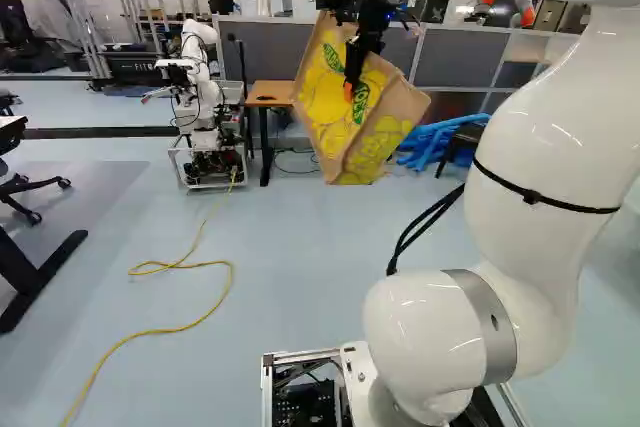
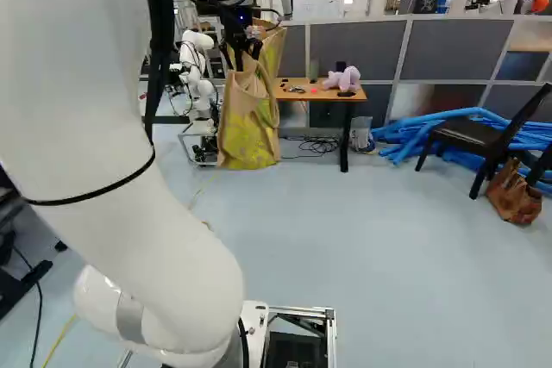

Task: Pick up the bag on the ground and place it on the table

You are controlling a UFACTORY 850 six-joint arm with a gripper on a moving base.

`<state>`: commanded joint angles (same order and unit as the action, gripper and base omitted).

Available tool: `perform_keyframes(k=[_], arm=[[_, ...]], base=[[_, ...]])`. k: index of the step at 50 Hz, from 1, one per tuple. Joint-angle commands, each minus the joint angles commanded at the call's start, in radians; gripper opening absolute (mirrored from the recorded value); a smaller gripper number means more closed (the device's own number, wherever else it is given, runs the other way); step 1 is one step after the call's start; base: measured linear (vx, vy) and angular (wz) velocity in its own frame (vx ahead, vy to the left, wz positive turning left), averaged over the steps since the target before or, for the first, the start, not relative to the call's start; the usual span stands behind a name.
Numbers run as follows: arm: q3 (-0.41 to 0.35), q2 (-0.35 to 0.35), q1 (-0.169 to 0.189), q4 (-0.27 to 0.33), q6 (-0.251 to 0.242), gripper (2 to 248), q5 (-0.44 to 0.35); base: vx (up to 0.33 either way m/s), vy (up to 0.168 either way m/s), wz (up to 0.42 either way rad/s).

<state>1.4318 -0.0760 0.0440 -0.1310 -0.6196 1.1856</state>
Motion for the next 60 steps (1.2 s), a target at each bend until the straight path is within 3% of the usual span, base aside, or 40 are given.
perform_keyframes(k=[34,60], arm=[[0.088,0.017,-0.002,0.020,0.000,22,0.108],[0.093,0.017,-0.002,0.021,0.000,22,0.116]], base=[[0.000,0.000,0.000],[0.000,0.000,0.000]])
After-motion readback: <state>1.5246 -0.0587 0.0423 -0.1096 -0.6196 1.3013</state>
